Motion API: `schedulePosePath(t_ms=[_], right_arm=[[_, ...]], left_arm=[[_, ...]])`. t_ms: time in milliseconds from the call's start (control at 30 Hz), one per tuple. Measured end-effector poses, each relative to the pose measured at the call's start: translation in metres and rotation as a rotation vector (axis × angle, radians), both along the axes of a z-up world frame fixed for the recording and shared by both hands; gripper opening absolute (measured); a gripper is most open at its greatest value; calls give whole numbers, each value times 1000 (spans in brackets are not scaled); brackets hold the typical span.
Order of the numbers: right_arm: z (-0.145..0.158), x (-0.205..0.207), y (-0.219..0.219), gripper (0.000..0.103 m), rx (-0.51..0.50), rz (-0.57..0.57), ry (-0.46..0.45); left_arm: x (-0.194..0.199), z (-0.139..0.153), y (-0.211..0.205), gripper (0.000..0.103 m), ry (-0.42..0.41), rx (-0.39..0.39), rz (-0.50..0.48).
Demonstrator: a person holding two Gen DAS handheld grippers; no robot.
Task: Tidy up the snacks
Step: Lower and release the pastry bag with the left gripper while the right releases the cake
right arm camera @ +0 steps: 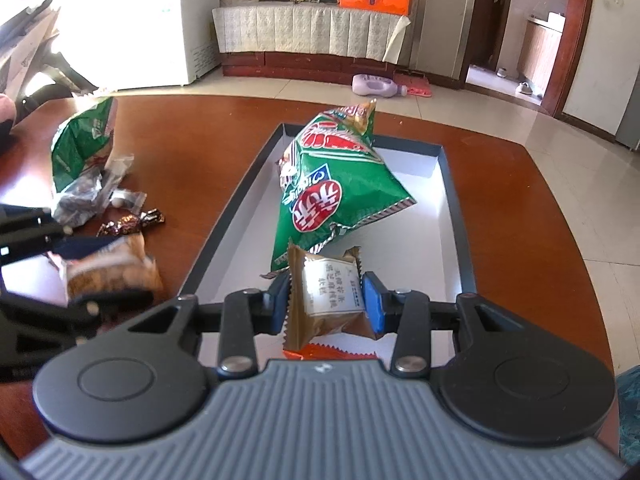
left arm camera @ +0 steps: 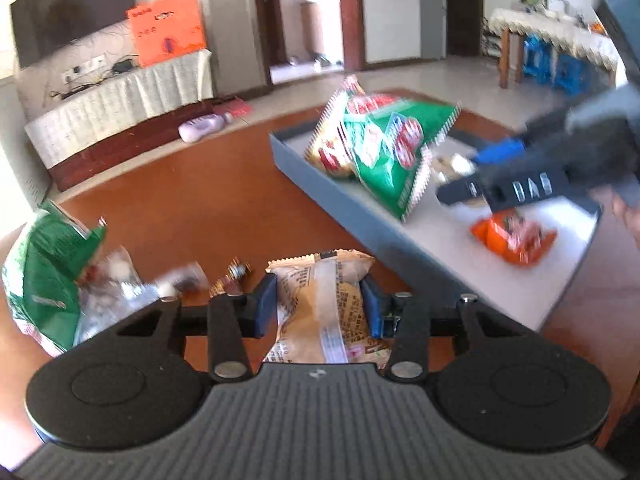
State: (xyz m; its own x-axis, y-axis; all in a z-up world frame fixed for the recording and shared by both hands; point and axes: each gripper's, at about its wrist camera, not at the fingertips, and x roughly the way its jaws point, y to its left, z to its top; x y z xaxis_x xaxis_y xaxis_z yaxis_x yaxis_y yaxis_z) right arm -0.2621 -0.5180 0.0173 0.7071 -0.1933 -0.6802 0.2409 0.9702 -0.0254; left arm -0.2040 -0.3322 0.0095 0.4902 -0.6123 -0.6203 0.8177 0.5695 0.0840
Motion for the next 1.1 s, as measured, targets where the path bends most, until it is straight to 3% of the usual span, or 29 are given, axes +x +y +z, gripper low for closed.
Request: schedulePosePath(t_ms=[167, 400, 533, 700, 1067, 1100], right_arm=[[-5, 0, -2, 42, -4, -14, 21], [-9, 2, -4, 41, 9, 0, 44], [-11, -2, -16, 42, 31, -23, 58], [-12, -5, -19, 43, 14, -3, 72], [-13, -2, -14, 43, -7, 31, 82], [-13, -2, -14, 42, -5, 31, 81]], left_arm=[[-1, 26, -10, 49, -25, -66, 14], [-14, 41, -46, 48, 1, -117, -61], [-12, 36, -72, 48, 25, -105, -65], [-12, 23, -108, 48, -14, -63, -94], [17, -11, -180, 49, -22, 20, -62], [19, -12, -183, 53, -15, 23, -48]])
